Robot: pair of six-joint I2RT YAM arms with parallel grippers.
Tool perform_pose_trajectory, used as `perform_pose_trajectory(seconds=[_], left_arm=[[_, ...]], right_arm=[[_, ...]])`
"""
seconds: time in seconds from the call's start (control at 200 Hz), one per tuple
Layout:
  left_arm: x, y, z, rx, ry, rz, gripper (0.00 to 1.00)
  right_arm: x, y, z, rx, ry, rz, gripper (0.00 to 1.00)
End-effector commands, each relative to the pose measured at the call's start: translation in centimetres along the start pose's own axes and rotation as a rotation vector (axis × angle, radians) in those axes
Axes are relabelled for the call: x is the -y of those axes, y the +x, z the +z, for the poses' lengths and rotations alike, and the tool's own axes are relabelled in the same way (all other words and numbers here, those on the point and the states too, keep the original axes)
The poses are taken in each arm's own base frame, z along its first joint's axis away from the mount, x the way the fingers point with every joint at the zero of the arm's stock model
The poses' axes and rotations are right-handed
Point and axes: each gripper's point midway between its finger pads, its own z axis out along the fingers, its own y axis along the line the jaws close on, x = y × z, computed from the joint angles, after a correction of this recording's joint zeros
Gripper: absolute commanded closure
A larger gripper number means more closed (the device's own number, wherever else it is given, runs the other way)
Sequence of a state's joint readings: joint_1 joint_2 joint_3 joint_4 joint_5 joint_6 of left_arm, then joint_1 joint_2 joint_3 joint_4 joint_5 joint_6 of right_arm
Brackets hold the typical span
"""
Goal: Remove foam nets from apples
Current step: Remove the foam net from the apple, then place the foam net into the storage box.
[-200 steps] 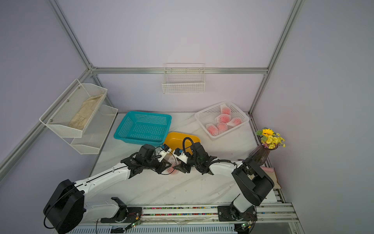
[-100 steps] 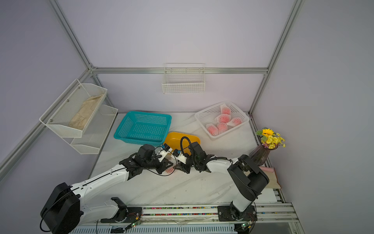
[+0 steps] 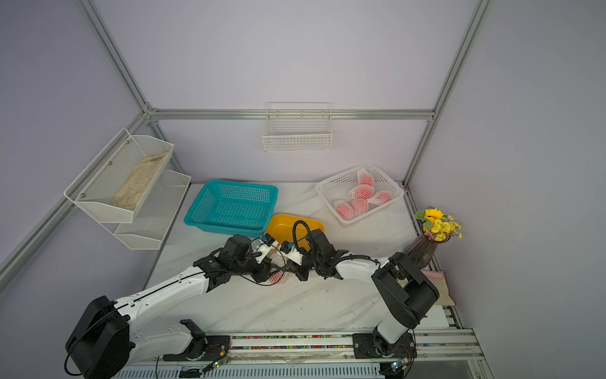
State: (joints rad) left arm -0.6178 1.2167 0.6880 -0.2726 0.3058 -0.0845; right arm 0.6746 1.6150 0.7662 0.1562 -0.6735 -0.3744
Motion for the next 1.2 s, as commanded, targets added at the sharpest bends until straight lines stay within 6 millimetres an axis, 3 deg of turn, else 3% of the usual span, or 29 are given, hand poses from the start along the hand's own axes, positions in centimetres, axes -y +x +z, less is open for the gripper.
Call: perform_pose_trajectory(seconds=[0.0,0.1,0.26,0.49,0.65,0.835,0.935,1.045,1.195], left_arm=[[-0.9,-0.6,-1.0,0.02,-0.075,-0.015,0.32],[-1.0,0.1,-1.1,0.015,-0.08,-0.026,0.29],[-0.9,1.0,-0.6,-0.02,-0.067,-0.042,0.32],[-1.2,0.0,-1.1,0.02,-0.093,-0.038,0.36],[-1.4,-0.8,-2.1,0.058,-0.119,-0.042,0.32],[-1.7,-3.0,-5.1,0.156,-0.185,-0.045,0.26],[-3.2,-4.6,-7.9,0.238,-0.308,-0.092,0.21],[-3.4,-6.5,-10.7,0.349,-0.355,-0.089,0.12],[-4.2,-7.3,-12.5,0.404,-0.41,-0.1,0.03]], right_arm=[[0.2,-1.8,-0.4,0.04,0.008,-0.029,1.0],[0.2,-2.3,-0.8,0.059,0.019,-0.039,1.0],[0.1,-3.7,-1.3,0.09,0.025,-0.053,1.0],[0.3,-4.9,-1.9,0.114,0.042,-0.048,1.0],[0.3,-5.0,-2.2,0.11,0.059,-0.035,1.0],[1.0,-7.4,-4.1,0.141,0.145,-0.019,1.0],[2.8,-7.9,-5.3,0.083,0.26,0.041,1.0],[5.2,-8.6,-6.5,0.001,0.388,0.101,1.0],[8.2,-9.9,-8.3,-0.06,0.56,0.16,1.0]])
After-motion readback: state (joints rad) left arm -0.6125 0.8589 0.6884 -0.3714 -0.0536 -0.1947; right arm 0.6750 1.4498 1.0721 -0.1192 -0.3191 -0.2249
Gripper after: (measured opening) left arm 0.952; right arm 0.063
